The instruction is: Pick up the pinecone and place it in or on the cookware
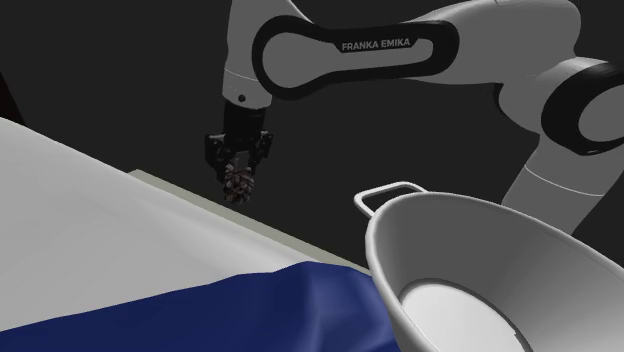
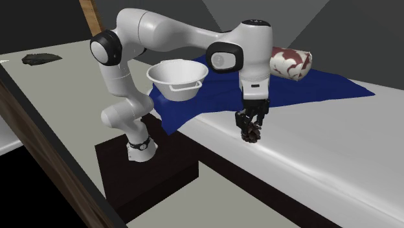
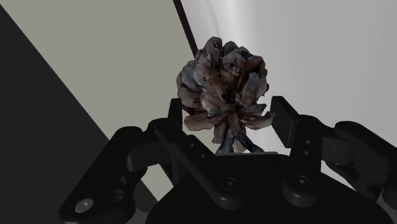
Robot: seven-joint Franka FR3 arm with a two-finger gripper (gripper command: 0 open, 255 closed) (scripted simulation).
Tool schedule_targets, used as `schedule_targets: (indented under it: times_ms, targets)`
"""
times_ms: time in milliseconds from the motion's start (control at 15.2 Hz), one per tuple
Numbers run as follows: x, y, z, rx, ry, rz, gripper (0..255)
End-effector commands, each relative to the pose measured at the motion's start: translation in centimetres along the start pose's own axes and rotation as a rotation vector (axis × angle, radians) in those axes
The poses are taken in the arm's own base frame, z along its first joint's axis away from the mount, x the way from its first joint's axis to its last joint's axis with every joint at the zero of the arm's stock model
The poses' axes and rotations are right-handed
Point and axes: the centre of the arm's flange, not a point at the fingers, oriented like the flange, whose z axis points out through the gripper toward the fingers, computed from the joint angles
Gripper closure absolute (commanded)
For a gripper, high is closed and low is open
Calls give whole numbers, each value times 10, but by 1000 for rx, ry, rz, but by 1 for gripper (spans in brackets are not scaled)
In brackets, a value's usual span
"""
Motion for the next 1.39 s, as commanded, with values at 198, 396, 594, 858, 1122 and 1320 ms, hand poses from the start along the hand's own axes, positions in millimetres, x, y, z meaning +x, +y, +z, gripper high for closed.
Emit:
schedule_targets:
  times_ms: [198,396,594,858,1122,1320]
  targets:
    - [0,0,0,0,-1,-1,255]
    - [0,0,0,0,-1,-1,255]
    - [0,-1,-5,0,-1,-1,255]
    - [3,-3,-26,0,-1,-1,255]
    - [6,-5,-46,0,-1,-1,255]
    - [8,-7,-62,0,-1,-1,255]
